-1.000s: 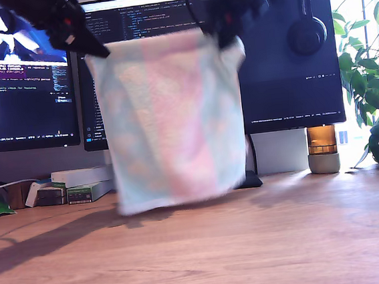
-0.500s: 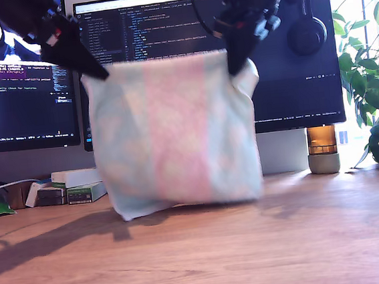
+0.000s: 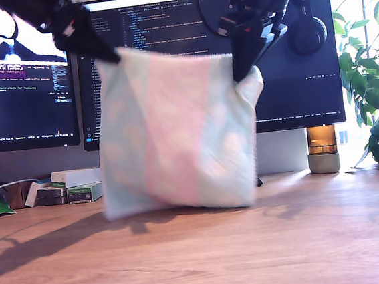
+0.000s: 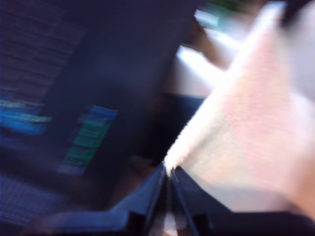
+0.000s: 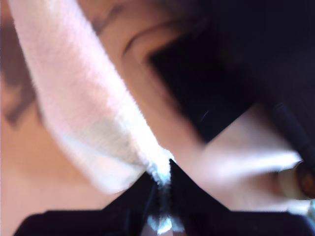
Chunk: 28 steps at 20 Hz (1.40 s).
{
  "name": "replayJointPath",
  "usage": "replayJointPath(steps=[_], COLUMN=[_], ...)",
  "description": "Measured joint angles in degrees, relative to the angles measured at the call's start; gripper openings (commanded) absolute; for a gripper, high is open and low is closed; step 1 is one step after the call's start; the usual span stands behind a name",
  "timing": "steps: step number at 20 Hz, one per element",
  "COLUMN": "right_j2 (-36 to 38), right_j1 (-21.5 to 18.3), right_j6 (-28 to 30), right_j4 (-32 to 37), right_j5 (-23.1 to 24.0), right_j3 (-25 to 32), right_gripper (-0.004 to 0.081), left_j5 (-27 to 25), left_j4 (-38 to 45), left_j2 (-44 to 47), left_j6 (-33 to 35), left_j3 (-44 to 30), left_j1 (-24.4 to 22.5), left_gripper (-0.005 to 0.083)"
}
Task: Fold the tea towel to a neat square and place it to the right
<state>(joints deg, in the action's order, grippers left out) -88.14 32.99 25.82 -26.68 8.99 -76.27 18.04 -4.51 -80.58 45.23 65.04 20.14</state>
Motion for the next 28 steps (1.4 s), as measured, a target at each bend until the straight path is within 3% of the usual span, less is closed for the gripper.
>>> replayJointPath(steps=[3, 8, 12, 16, 23, 28], right_j2=[0.0, 0.0, 0.0, 0.0, 0.0, 0.0], right_j1=[0.4, 0.1, -0.7, -1.0, -1.0, 2.8], right_j6=[-0.4, -0.3, -0.3, -0.6, -4.9, -6.8], right_j4=[1.1, -4.1, -11.2, -16.7, -23.7, -27.6], right_j5=[0.0, -1.0, -4.6, -8.4, -15.1, -16.1], right_j3=[0.0, 0.0, 0.0, 0.0, 0.2, 8.9], right_gripper=[-0.0013, -0.0013, -0.0013, -0.0013, -0.0013, -0.0013], left_j5=[-0.1, 3.6, 4.8, 10.5, 9.7, 8.3], left_j4=[3.7, -10.1, -16.3, -27.4, -38.8, -40.9], left_j2=[-4.8, -7.4, -3.4, 0.0, -0.7, -0.7], left_j6=[-0.7, -3.3, -4.1, -7.4, -13.0, -17.7], left_j3=[0.1, 0.1, 0.1, 0.3, 0.1, -4.5], left_j1=[-1.5, -0.3, 1.3, 1.9, 5.6, 11.3], left_gripper=[-0.0024, -0.0024, -0.0024, -0.0024, -0.0023, -0.0023])
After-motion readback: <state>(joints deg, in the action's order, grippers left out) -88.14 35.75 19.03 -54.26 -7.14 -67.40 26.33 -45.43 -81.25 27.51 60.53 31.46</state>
